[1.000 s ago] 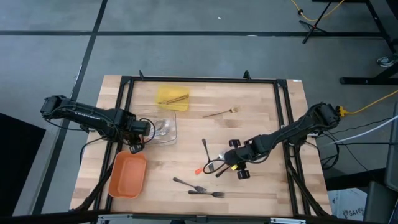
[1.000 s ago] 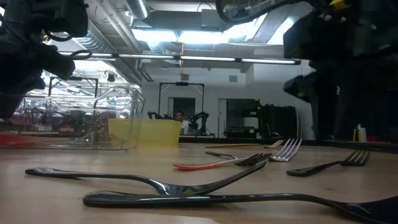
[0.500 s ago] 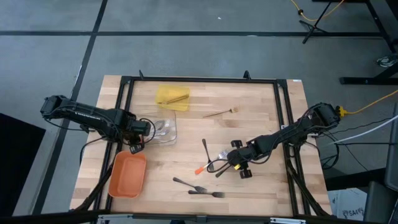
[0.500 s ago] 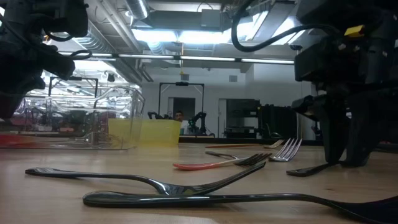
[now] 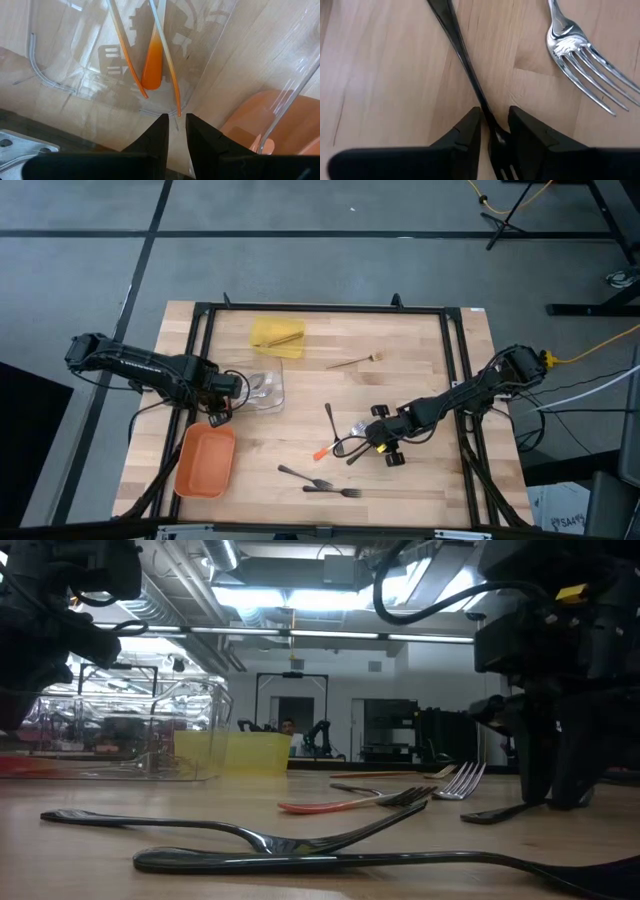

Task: Sort silverware by color (type)
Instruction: Put the black fork into the orange bin

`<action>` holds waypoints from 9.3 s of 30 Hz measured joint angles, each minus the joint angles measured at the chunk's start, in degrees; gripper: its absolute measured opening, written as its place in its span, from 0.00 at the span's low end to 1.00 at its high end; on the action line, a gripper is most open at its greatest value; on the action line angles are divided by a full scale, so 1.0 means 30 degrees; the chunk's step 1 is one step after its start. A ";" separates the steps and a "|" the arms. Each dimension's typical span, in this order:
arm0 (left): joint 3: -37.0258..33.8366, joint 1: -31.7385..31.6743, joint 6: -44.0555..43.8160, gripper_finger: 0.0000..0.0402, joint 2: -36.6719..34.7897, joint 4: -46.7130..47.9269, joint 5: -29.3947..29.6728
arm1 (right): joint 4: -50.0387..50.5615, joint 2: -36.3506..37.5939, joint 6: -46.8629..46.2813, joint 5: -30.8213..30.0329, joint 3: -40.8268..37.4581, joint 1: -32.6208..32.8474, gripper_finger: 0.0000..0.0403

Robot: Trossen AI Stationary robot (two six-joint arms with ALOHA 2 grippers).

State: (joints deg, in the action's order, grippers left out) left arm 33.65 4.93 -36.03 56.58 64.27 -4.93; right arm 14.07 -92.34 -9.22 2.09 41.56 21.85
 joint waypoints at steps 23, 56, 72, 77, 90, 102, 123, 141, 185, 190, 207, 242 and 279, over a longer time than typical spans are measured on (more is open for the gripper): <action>0.0331 0.0000 -0.0455 0.15 -0.0168 0.0091 -0.0248 | -0.0035 -0.0033 0.0230 -0.0023 0.0162 -0.0036 0.00; 0.4758 0.0003 -0.0496 0.15 -0.1161 -1.1474 -0.0182 | 0.3672 -0.0055 0.9904 -0.7717 0.7801 -0.0036 0.00; 0.4728 0.0151 -0.1965 0.15 0.2734 -1.7761 -0.0730 | -0.2438 -0.0040 1.6236 -0.9457 0.8007 -0.0996 0.00; 0.4728 0.0175 -0.2585 0.15 0.3814 -1.9417 -0.1202 | -0.2715 -0.0040 1.6244 -0.9367 0.8007 -0.1469 0.00; 0.4728 0.0175 -0.3016 0.15 0.4539 -1.9756 -0.1195 | -0.2971 -0.0040 1.6244 -0.9392 0.8007 -0.1588 0.00; 0.4728 0.0175 -0.3458 0.15 0.4539 -1.9744 -0.1311 | -0.3775 -0.0033 1.6252 -0.9924 0.8007 -0.1588 0.00; 0.4728 0.0168 -0.4482 0.15 0.4539 -1.9547 -0.2703 | -0.3822 -0.0033 1.6251 -0.9997 0.8007 -0.1588 0.00; 0.4698 0.0160 -0.4672 0.02 0.4532 -1.9198 -0.2506 | -0.3818 0.0018 1.6258 -0.9989 0.8007 -0.1567 0.00; 0.4765 0.1443 -0.6499 0.00 0.3125 -1.3412 -0.0940 | -0.1970 0.0761 1.6185 -1.2701 0.8007 0.0335 0.24; 0.4750 0.3370 -0.9860 0.00 0.1526 -1.1219 -0.1220 | -0.1058 0.0761 1.6164 -1.2626 0.8007 0.0335 0.24; 0.4736 1.1096 -2.0917 0.00 -0.0879 -0.9305 -0.4904 | -0.0052 0.0761 1.6142 -1.1811 0.8000 0.0335 0.24; 0.4736 1.4039 -2.9449 0.00 -0.0981 -0.1078 -0.2646 | -0.0066 0.0761 1.6164 -1.0463 0.8000 0.0335 0.24; 0.4750 1.4268 -2.9303 0.02 0.7035 -0.3250 -0.4584 | -0.0072 0.0761 1.6164 -1.0468 0.8000 0.0333 0.24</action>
State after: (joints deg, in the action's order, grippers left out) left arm 47.90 47.73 -123.94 77.68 54.52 -18.68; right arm 13.85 -90.06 39.27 -29.32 65.56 22.85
